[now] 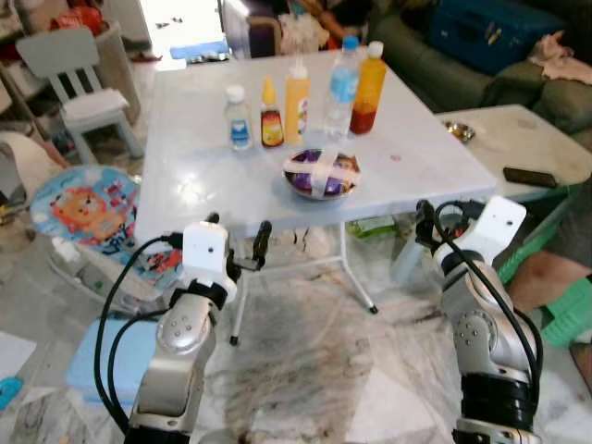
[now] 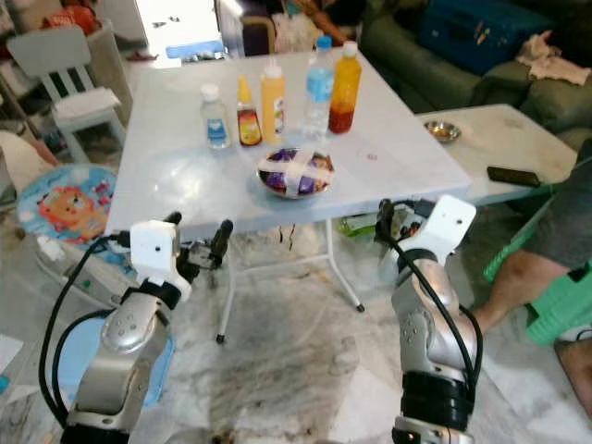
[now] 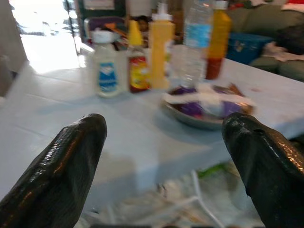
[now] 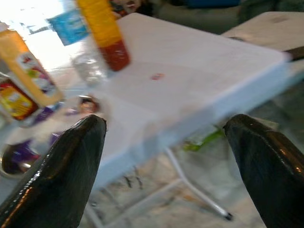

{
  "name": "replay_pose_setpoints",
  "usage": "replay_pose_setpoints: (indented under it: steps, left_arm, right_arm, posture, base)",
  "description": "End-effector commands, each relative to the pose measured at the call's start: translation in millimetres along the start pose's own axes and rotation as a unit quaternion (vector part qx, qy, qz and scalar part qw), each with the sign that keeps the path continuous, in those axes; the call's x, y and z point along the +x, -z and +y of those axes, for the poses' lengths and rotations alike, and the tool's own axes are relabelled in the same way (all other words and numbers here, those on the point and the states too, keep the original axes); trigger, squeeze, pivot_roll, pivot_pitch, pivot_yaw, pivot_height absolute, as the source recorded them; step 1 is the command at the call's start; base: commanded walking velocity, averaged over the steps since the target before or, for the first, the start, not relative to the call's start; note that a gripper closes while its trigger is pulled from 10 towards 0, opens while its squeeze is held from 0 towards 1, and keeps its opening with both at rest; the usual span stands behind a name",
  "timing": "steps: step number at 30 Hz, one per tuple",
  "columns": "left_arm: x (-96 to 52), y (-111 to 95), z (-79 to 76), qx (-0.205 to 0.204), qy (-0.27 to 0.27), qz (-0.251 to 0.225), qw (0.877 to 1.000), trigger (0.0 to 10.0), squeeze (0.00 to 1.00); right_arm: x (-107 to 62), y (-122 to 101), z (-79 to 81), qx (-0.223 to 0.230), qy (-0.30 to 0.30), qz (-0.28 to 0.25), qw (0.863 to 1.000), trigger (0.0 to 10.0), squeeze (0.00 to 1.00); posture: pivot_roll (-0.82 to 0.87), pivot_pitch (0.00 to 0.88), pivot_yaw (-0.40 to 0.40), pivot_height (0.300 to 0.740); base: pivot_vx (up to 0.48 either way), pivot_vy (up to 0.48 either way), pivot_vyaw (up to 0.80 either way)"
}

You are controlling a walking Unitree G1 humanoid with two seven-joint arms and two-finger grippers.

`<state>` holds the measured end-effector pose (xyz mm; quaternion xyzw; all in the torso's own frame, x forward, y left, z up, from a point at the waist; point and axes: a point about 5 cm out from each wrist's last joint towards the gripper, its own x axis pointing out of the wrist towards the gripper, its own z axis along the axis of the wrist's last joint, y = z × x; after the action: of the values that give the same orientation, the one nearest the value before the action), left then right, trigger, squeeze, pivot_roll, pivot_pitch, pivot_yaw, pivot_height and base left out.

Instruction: Restocking fridge

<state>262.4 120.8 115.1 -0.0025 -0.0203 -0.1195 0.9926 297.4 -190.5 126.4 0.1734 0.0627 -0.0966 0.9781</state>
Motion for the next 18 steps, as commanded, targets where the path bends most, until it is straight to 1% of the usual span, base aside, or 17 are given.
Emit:
replay_pose_setpoints:
  steps: [1,8,12,14,18]
  left_arm:
    - [-0.9,-3,8.1,0.008,-0.011,-0.003,1.0,10.0,0.0]
    - [-1.2,-3,8.3,0.009,-0.011,-0.003,1.0,10.0,0.0]
    - [-1.5,-3,8.9,0.009,-0.012,-0.003,1.0,10.0,0.0]
    - [-1.5,-3,9.1,0.009,-0.012,-0.003,1.0,10.0,0.0]
    - [-1.0,-3,9.4,0.008,-0.014,-0.003,1.0,10.0,0.0]
  right_arm:
    - [1.6,-1,13.6,0.006,-0.022,0.001,1.0,10.0,0.0]
    - [4.2,3,17.3,0.016,-0.035,0.017,0.999,10.0,0.0]
    - [3.4,2,21.9,0.007,-0.059,0.013,0.998,10.0,0.0]
    - [3.1,1,23.6,-0.004,-0.061,0.01,0.998,10.0,0.0]
    - [3.6,1,24.5,0.002,-0.058,0.01,0.998,10.0,0.0]
  posture:
    - [0.01,0.0,-0.013,0.74]
    - [0.01,0.0,-0.011,0.74]
    - [0.01,0.0,-0.01,0.74]
    - [0.01,0.0,-0.01,0.74]
    - [0.01,0.0,-0.009,0.74]
  base:
    - [0.48,0.0,0.0]
    - [0.48,0.0,0.0]
    - [0.469,0.0,0.0]
    - [0.0,0.0,0.76]
    - [0.0,0.0,0.76]
